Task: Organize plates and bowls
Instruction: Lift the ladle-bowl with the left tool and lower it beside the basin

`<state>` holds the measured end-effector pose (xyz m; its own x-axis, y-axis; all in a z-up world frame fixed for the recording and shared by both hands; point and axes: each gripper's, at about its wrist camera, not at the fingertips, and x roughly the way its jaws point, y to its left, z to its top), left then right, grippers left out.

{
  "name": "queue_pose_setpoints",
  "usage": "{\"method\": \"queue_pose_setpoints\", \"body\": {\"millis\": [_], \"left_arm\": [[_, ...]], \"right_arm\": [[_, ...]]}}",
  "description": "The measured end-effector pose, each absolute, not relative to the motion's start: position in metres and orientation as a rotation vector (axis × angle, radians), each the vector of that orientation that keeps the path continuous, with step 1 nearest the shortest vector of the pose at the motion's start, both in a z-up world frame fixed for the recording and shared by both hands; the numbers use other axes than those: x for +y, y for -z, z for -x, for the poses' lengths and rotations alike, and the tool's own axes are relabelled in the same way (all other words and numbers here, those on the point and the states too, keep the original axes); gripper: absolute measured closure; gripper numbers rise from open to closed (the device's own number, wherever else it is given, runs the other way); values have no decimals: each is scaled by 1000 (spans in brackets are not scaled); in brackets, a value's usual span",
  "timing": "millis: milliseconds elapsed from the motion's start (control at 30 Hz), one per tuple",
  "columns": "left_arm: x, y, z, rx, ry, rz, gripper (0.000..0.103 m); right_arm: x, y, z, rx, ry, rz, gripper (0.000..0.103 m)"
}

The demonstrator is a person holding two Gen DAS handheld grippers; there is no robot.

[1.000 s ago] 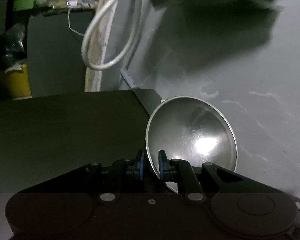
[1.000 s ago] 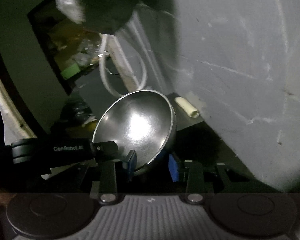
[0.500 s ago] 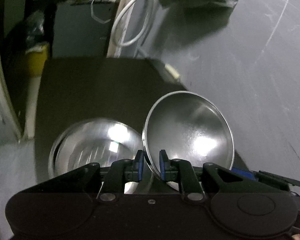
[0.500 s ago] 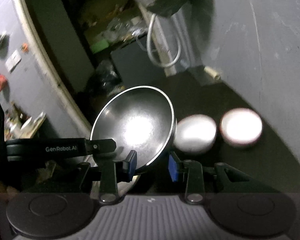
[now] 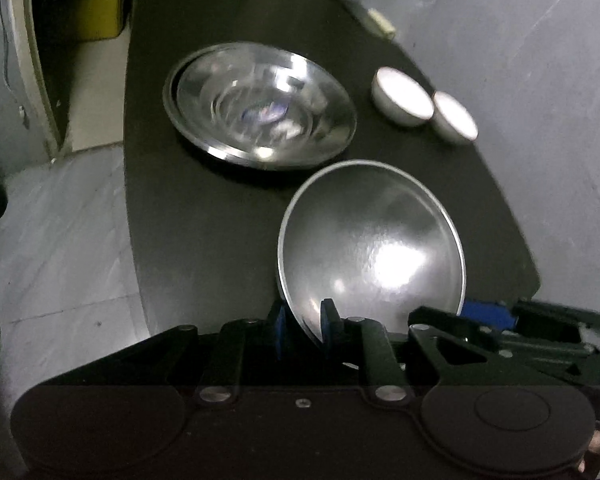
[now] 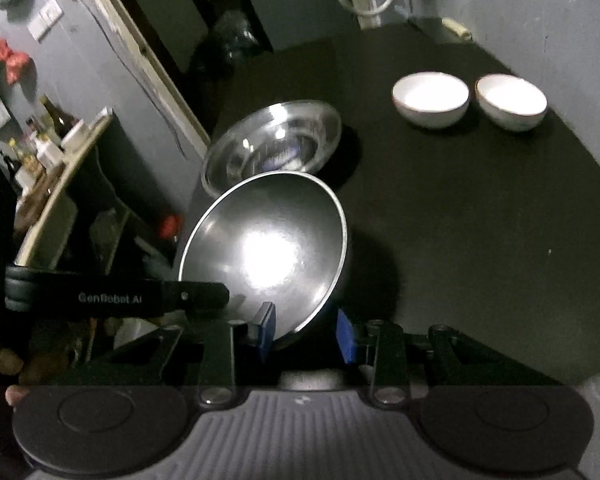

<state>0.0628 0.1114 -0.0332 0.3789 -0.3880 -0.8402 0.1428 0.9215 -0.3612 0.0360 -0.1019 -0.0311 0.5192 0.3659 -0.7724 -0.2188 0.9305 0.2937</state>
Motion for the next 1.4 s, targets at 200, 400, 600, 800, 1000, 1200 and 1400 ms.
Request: {"method": "queue_pose_setpoints", "body": {"millis": [200, 400, 600, 800, 1000, 1200, 1400], "left_arm": [[117, 37, -62, 1183, 313, 250, 83], [119, 32, -61, 1166, 303, 237, 71], [127, 26, -55, 1132, 252, 220, 43], [138, -2, -39, 1004, 194, 207, 13], [129, -34, -40, 860, 169, 162, 1], [102, -48, -71, 844, 128, 86, 1], [62, -62, -126, 813, 70, 68, 1]], "right_arm": [[-96, 33, -40, 991, -369, -151, 65], [-97, 38, -46, 994, -360, -172, 61], [-114, 31, -43, 947, -306, -213, 47], [-127, 17, -31, 854, -272, -234, 20], [-134, -3, -32, 703, -261, -178, 0], [-154, -9, -51, 565, -216, -97, 0], [-196, 0, -87, 584, -229, -175, 0]]}}
